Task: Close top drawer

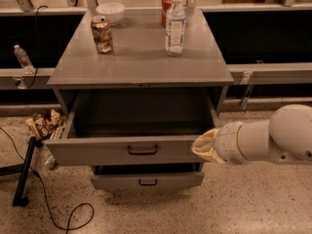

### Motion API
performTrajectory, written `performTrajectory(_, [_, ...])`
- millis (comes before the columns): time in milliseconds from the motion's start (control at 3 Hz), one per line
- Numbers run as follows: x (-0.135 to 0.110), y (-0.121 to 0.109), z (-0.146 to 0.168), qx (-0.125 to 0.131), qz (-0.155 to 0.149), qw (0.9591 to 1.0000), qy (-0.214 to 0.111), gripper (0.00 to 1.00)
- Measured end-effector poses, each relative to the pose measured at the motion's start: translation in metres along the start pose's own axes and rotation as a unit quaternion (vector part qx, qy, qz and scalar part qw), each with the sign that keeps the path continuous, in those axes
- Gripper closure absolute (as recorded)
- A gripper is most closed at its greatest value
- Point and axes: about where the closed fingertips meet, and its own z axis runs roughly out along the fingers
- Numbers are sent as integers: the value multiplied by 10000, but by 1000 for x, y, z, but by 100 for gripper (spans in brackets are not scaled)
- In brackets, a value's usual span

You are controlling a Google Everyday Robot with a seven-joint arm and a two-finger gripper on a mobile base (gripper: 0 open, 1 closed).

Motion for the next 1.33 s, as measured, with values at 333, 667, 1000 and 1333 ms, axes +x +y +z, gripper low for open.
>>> performTrajectory(333, [8,1,8,105,-270,9995,76,100])
performTrajectory(667, [18,4,32,194,-565,9982,3,100])
performTrajectory(1000, [30,5,59,231,-770,9967,-86,100])
performTrajectory(1333, [43,0,81,354,-972,9946,-47,100])
